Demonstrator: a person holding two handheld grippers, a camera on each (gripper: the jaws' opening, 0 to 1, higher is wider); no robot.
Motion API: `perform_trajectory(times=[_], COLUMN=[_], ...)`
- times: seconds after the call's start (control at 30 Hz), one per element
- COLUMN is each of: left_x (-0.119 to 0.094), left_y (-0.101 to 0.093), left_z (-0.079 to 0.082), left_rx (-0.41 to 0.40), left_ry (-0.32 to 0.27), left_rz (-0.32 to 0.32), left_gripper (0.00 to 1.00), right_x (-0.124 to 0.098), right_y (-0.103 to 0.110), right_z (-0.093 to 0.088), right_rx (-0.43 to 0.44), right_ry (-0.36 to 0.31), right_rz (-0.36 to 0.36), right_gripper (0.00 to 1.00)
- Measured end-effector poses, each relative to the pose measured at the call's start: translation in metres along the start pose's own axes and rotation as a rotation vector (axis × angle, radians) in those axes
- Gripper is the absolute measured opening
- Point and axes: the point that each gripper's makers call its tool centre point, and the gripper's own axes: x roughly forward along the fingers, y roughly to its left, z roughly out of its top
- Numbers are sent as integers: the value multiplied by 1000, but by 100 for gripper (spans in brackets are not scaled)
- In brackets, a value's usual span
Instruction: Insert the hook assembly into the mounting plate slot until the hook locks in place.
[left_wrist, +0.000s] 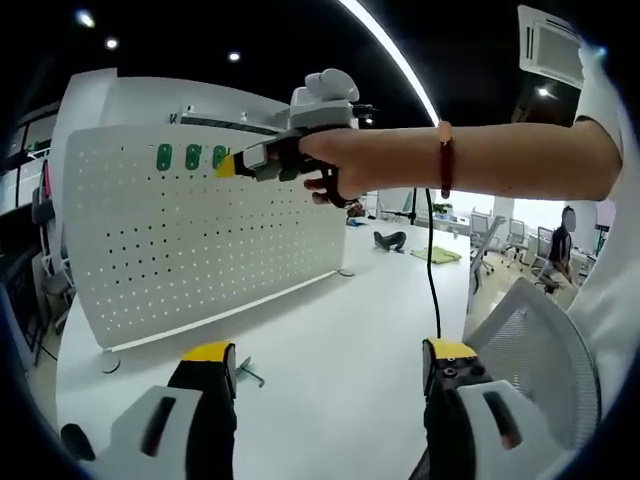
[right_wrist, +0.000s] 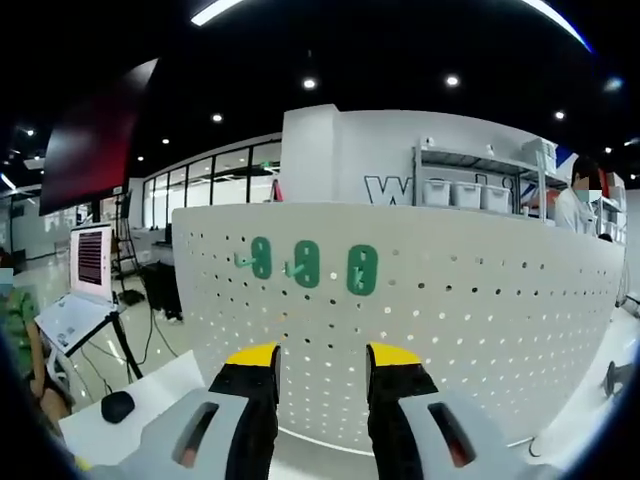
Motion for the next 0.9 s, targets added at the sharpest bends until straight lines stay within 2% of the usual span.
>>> perform_trajectory(times=[0.23,0.5,0.57,0.9], left_x=[1,3,4,7], left_y=[2,1,1,2], left_z=[2,0,-3,3], left_rx=[23,27,42,43], left_ry=[9,23,50,43], left_rz=[-2,-10,-17,-6], left_gripper=[78,77,77,76], right_x=[-11,-21,-25,-47], right_y=[-4,-13,-14,-15], right_z=[-6,-21,-22,-28], right_rx=[12,25,26,21], right_ry=[-1,26,25,17], right_rz=[5,8,7,24], right_gripper=[34,34,34,34])
